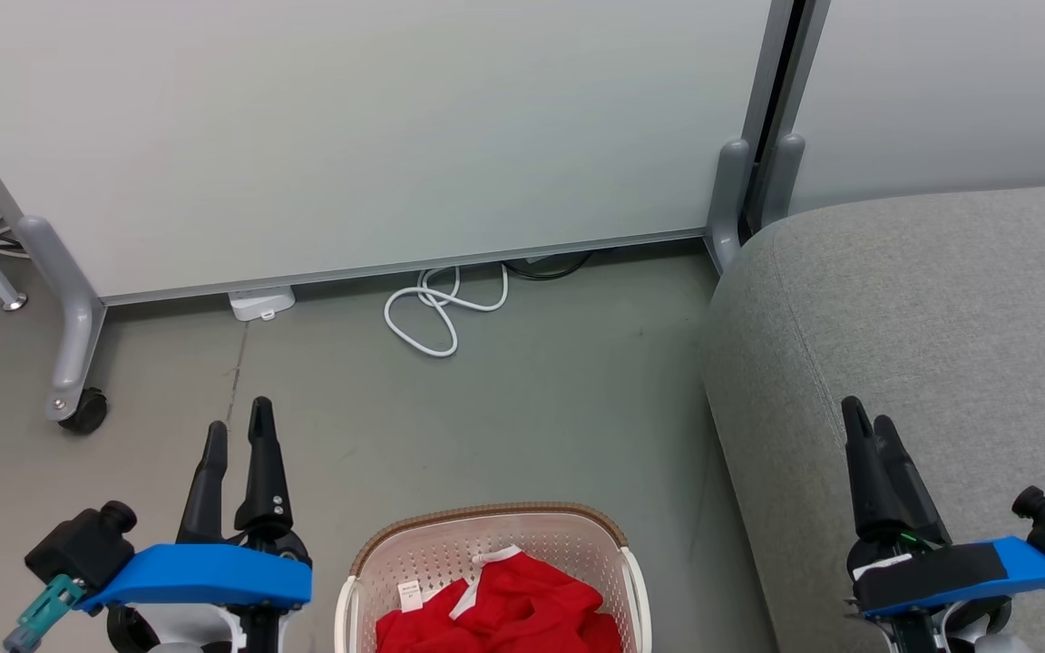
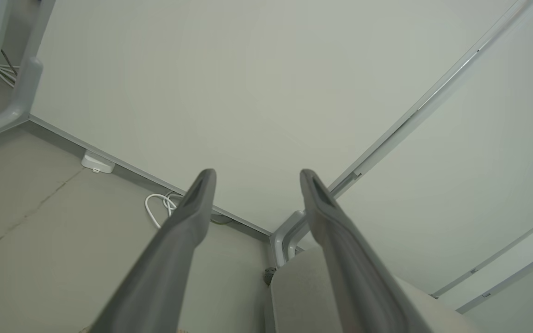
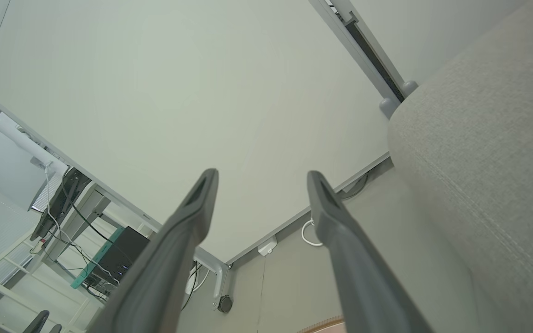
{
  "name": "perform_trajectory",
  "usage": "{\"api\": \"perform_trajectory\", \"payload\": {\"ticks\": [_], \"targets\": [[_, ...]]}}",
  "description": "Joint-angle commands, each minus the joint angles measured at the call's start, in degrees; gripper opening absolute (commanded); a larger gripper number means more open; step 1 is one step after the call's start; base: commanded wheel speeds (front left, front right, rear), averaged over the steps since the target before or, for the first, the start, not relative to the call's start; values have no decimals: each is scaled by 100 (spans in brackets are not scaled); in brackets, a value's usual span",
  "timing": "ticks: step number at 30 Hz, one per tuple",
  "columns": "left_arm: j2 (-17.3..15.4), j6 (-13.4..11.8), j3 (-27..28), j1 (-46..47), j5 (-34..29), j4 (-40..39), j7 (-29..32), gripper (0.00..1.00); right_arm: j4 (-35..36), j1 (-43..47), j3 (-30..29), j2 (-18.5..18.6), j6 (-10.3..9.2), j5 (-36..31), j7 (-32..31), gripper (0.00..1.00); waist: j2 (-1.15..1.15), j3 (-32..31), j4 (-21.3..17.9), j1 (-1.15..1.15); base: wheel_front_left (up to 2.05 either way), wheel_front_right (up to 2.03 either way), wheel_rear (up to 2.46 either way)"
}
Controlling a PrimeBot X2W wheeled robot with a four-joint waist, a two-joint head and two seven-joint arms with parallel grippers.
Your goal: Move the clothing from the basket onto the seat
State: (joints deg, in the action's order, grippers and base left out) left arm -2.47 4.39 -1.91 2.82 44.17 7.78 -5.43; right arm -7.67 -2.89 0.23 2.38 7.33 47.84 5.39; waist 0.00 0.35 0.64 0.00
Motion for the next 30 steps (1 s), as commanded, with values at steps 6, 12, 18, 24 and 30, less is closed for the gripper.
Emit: {"api": "perform_trajectory", "payload": {"ticks": [6, 12, 18, 24, 30], "targets": [[-46, -58, -146, 150, -789, 4, -148, 100, 106, 9, 97, 43, 15, -649, 150, 100, 0, -8, 12, 0, 0, 0, 0], [-68, -107, -233, 162, -1280, 56, -246, 100, 63, 9, 153, 47, 14, -1125, 255, 100, 0, -12, 25, 0, 0, 0, 0], [-94, -169, -329, 159, -1692, 114, -340, 100, 16, 10, 176, 50, 15, -1564, 341, 100, 0, -24, 33, 0, 0, 0, 0], [-116, -200, -397, 162, -2049, 147, -425, 100, -12, 21, 214, 53, 16, -1939, 429, 100, 0, -40, 41, 0, 0, 0, 0], [-135, -243, -478, 156, -2385, 204, -507, 100, -34, 31, 252, 55, 17, -2288, 506, 100, 0, -57, 48, 0, 0, 0, 0]]}}
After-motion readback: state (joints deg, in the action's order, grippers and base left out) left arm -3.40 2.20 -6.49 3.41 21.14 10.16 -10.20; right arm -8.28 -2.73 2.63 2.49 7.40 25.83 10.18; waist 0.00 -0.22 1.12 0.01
